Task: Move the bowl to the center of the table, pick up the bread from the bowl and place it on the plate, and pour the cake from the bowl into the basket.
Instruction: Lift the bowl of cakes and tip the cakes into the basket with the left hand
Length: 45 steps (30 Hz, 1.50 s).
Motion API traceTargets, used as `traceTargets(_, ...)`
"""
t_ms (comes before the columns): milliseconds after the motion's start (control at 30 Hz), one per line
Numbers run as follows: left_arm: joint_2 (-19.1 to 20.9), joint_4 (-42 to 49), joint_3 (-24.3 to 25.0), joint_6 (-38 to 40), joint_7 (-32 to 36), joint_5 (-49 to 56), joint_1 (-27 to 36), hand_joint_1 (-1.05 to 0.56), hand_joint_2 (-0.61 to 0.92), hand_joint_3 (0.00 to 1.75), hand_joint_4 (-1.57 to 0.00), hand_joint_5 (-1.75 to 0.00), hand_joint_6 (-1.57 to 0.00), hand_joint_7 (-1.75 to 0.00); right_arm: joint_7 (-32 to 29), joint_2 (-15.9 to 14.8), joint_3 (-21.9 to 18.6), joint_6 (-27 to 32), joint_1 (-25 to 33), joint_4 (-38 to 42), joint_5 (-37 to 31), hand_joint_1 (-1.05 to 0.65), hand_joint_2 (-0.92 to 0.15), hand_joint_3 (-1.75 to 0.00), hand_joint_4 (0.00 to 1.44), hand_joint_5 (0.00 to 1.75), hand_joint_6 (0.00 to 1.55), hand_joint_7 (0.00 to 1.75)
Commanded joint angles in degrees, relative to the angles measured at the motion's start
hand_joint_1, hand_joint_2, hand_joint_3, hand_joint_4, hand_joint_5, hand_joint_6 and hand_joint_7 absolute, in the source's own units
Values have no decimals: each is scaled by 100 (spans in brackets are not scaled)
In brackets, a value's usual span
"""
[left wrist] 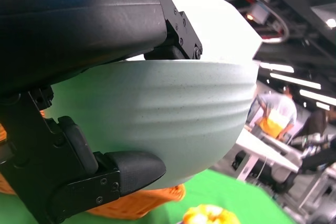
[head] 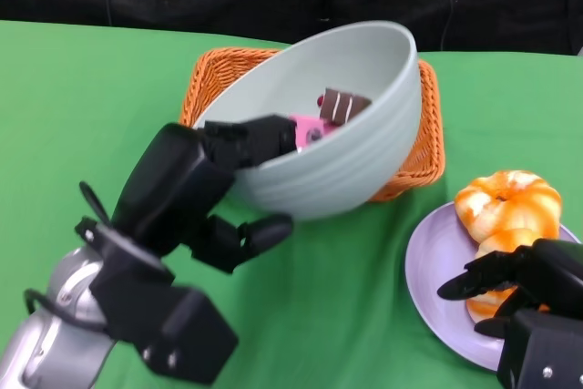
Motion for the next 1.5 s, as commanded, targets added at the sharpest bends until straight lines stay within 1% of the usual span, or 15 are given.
traceTargets(33, -187, 263, 71, 120, -80, -371, -332, -11, 17, 175, -101, -175, -83, -175, 4, -54, 115, -38, 103, -107, -63, -27, -92, -17, 104, 22, 93, 2)
traceTargets(200, -374, 550, 105, 229, -86, -509, -563, -9, 16, 175, -103, -175, -84, -175, -26, -44, 278, -71, 108, -59, -172, -28, -92, -17, 102, 20, 92, 1)
traceTargets(300, -509, 661, 107, 317, -139, -678, -603, -9, 17, 175, -103, -175, -84, -174, -62, -3, 320, -54, 167, -91, -222, -27, -92, -15, 102, 18, 83, 0)
traceTargets(400, -688, 879, 101, 250, -115, -843, -681, -10, 20, 175, -103, -175, -84, -171, -39, -12, 320, -2, 153, -105, -214, -28, -92, -16, 101, 17, 80, 0)
traceTargets(533, -999, 1288, 138, 203, -80, -1091, -837, -13, 21, 174, -105, -175, -86, -170, -71, 38, 330, -14, 101, -67, -150, -27, -92, -17, 100, 15, 75, 0)
traceTargets(600, -1190, 1496, 199, 180, -79, -1307, -882, -12, 22, 171, -105, -175, -89, -165, -73, 81, 362, 12, 88, -59, -147, -26, -92, -17, 99, 14, 73, 0)
traceTargets(767, -1603, 1880, 362, 166, -91, -1717, -1003, -13, 22, 170, -101, -175, -92, -161, -65, 101, 462, -38, 67, -29, -207, -28, -92, -18, 100, 14, 72, 0)
traceTargets(900, -1948, 1744, 456, 688, -7, -1914, -994, -15, 20, 172, -99, -175, -92, -162, -141, 91, 460, -198, 118, 13, -155, -30, -92, -18, 105, 16, 76, 2)
traceTargets(1000, -2210, 1732, 590, 959, -27, -2208, -1041, -13, 19, 174, -99, -175, -92, -164, -105, 67, 472, -197, 132, -19, -180, -31, -92, -19, 105, 16, 78, 3)
traceTargets(1067, -2373, 1794, 687, 1108, -33, -2411, -1127, -13, 20, 173, -101, -175, -89, -170, -71, 67, 486, -166, 129, -65, -199, -32, -92, -18, 105, 16, 81, 4)
traceTargets(1167, -2502, 1867, 804, 1231, -88, -2606, -1213, -14, 21, 171, -101, -175, -88, -173, -70, 82, 494, -154, 126, -90, -199, -32, -92, -17, 104, 16, 82, 5)
traceTargets(1233, -2625, 2013, 972, 1404, -146, -2917, -1298, -16, 24, 163, -103, -175, -88, -174, -121, 144, 514, -168, 116, -77, -176, -31, -92, -17, 102, 15, 78, 2)
traceTargets(1333, -2717, 2163, 1123, 1577, -159, -3166, -1383, -15, 21, 166, -104, -175, -89, -173, -134, 181, 554, -186, 97, -67, -177, -30, -92, -17, 101, 15, 75, 1)
traceTargets(1400, -2798, 2301, 1257, 1691, -144, -3352, -1496, -14, 21, 173, -104, -175, -88, -174, -106, 192, 612, -171, 66, -51, -189, -30, -92, -17, 102, 15, 77, 2)
traceTargets(1500, -2945, 2423, 1487, 1857, -150, -3706, -1676, -16, 22, 174, -107, -175, -88, -175, -98, 197, 656, -165, 24, -2, -184, -30, -92, -17, 103, 16, 77, 2)
